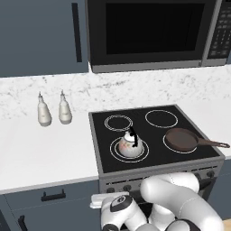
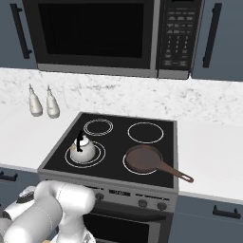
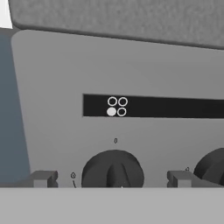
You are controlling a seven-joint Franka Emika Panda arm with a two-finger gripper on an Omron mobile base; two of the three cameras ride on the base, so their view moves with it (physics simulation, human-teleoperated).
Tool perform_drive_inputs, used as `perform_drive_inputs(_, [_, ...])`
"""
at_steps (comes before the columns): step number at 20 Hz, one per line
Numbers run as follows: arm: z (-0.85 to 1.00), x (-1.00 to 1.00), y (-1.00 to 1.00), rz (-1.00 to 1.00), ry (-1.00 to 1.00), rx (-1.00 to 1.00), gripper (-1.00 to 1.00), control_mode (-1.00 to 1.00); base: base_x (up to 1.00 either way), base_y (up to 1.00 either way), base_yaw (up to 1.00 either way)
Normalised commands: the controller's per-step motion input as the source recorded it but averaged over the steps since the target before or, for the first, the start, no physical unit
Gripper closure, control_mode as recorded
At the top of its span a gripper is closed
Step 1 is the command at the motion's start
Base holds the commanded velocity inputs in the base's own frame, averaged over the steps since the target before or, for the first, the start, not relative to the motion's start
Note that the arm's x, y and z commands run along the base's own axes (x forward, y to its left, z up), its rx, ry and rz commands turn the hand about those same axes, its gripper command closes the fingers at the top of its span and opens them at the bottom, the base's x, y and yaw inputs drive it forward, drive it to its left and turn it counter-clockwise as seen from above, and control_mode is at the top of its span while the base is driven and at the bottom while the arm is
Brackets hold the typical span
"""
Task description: Pick the kettle from the counter and place it on a stove burner. Then turn the burner on.
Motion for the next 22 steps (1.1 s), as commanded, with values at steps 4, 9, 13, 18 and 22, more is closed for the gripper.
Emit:
perform_drive_inputs(4, [-0.06, 0.07, 0.00, 0.00, 0.00, 0.00, -1.00, -1.00, 0.00, 0.00, 0.00])
perform_drive_inputs(9, [-0.01, 0.02, 0.00, 0.00, 0.00, 0.00, -1.00, -1.00, 0.00, 0.00, 0.00])
perform_drive_inputs(13, [0.00, 0.00, 0.00, 0.00, 0.00, 0.00, 1.00, -1.00, 0.00, 0.00, 0.00])
perform_drive_inputs(18, [0.00, 0.00, 0.00, 0.00, 0.00, 0.00, 1.00, -1.00, 0.00, 0.00, 0.00])
perform_drive_inputs(22, [0.00, 0.00, 0.00, 0.00, 0.00, 0.00, 1.00, -1.00, 0.00, 0.00, 0.00])
